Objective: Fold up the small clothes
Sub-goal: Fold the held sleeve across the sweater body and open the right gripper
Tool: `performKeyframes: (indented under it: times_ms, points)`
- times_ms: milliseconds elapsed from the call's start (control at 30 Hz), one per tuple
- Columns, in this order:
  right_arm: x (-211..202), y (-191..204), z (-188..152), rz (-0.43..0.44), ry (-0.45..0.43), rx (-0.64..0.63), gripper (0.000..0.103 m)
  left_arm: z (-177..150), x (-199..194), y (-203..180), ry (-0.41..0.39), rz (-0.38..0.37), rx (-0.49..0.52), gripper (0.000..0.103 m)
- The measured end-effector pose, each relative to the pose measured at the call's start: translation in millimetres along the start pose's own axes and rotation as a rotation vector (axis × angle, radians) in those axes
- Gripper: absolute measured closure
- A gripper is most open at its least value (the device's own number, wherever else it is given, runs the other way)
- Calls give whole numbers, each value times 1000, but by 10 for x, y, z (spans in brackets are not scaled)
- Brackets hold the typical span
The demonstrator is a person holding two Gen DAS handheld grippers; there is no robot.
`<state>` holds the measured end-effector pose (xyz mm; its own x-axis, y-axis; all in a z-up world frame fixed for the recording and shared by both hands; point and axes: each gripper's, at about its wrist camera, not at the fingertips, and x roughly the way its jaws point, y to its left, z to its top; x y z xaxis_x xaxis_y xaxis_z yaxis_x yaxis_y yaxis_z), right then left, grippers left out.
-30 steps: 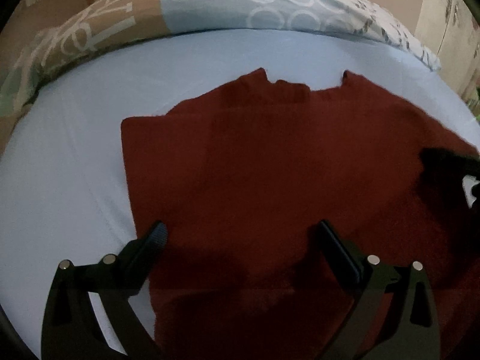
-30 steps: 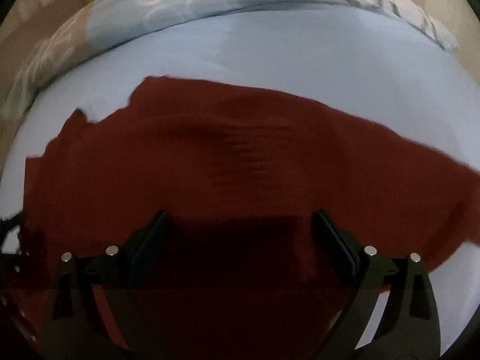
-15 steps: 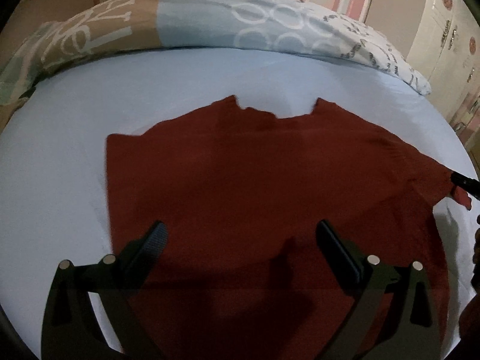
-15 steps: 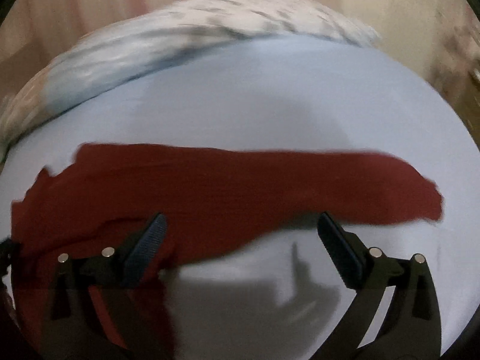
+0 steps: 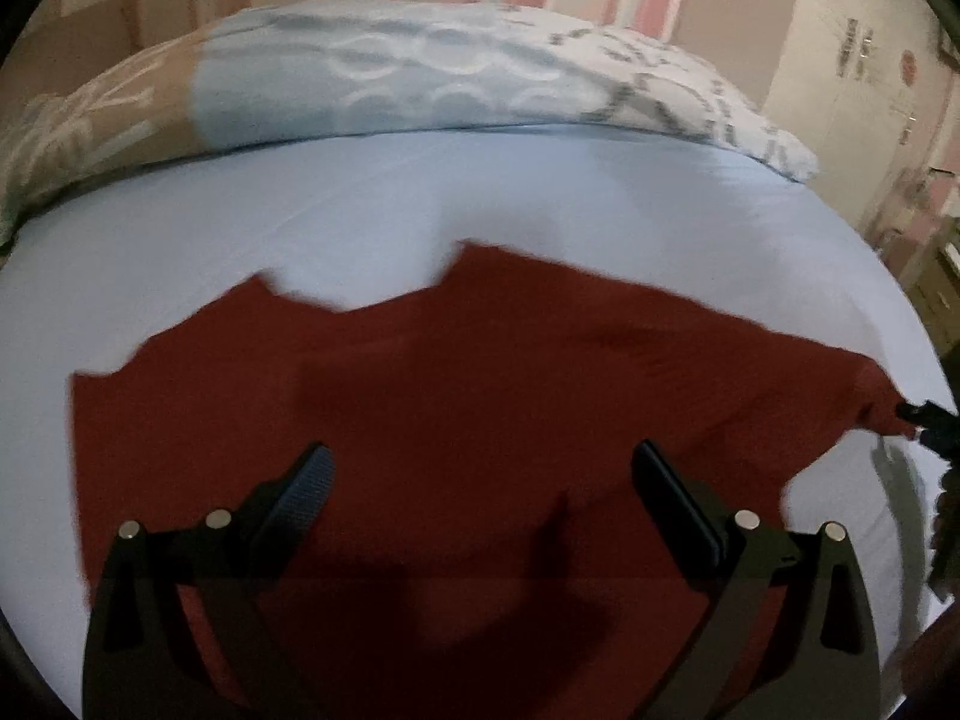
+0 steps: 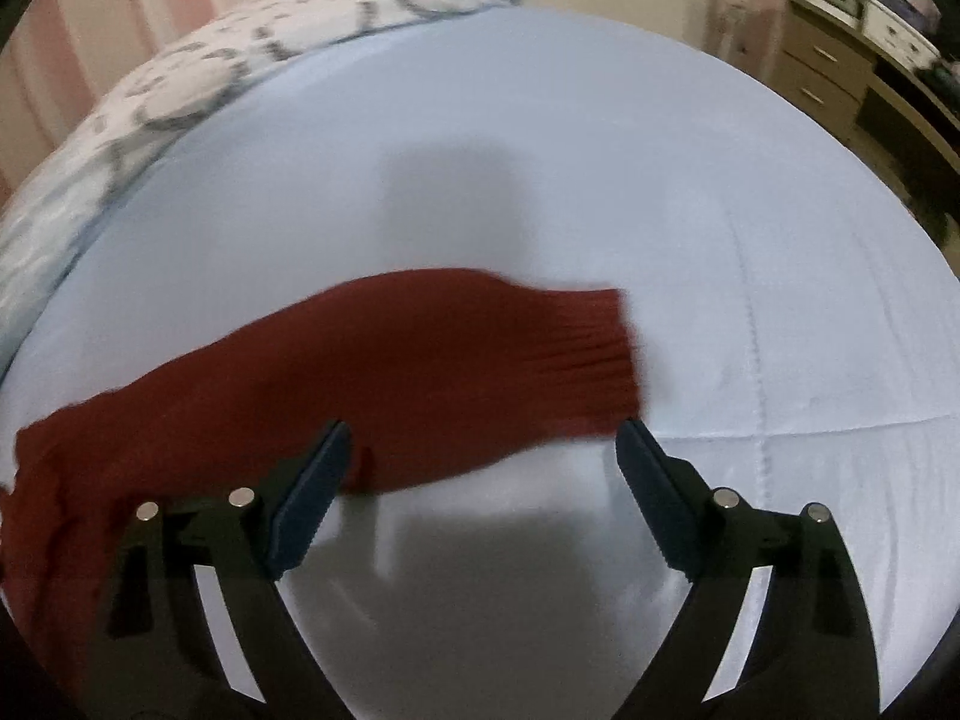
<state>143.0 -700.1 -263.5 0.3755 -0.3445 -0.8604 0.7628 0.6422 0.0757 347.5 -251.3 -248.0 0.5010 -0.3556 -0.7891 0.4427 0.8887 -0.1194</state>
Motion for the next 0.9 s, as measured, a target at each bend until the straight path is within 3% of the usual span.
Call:
performKeyframes:
  times_ms: [133,300,333,433,533,633,767,900]
  points:
    - [163,-173,78,33,29,55,13,160,53,-497,7,-129,35,3]
    - [300,-117,115,20,36,9,16,230,162,-1041,44,-205,108,3]
    - [317,-109,140,25,33,3,24,222,201,-1116,61,-202,117,3]
    - [286,-9,167,62,13,-40,66,175,196,-1205,50,-175,157,3]
    - [207,211,136,27,-36,-151,85,145,159,-1177,37,-121,202,3]
    - [13,427,79,38,-114,-202,87,133,118,-1019,30,-111,196,3]
    - [-607,977,-146,195,-231,-289,87,81,4,-725,11,-102,161,3]
    - [-1056,1598,-406,382,-245,-381,87,38,-143,-329,1,-76,109,3]
